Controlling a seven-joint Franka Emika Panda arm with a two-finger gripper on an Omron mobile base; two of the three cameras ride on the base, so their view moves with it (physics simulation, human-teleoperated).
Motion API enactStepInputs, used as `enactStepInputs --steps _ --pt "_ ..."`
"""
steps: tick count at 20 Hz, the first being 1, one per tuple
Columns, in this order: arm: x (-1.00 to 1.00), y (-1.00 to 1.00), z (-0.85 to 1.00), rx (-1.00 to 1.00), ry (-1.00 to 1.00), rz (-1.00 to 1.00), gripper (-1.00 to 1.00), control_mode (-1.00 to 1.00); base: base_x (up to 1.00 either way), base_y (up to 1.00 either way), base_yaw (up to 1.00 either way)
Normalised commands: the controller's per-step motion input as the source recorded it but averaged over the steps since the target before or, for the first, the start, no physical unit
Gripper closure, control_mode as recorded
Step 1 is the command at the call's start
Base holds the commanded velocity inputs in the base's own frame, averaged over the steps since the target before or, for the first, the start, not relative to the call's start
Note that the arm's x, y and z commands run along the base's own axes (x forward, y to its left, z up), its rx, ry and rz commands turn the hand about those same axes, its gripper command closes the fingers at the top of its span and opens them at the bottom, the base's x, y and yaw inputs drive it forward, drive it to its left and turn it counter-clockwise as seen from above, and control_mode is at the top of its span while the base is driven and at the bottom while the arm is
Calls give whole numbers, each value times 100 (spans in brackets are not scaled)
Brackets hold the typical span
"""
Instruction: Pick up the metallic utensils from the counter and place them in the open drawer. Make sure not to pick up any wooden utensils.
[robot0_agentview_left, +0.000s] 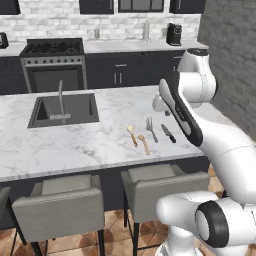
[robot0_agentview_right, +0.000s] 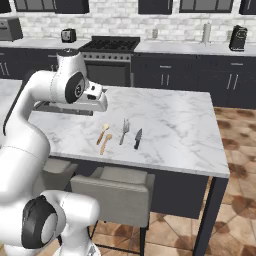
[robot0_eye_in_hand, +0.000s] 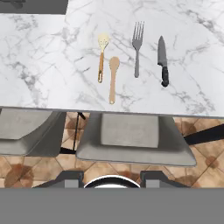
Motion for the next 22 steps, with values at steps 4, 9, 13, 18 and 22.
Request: enactStepInputs --steps 4,9,13,18,22 --pt "-29 -1 0 0 -3 0 -100 -100 0 0 0" --pt "-61 0 -21 -1 4 0 -100 -100 0 0 0" --pt "-14 -34 -53 -1 17 0 -100 -100 0 0 0" --pt "25 -61 -45 0 20 0 -100 -100 0 0 0" --pt "55 -58 -28 0 18 -1 -100 -100 0 0 0"
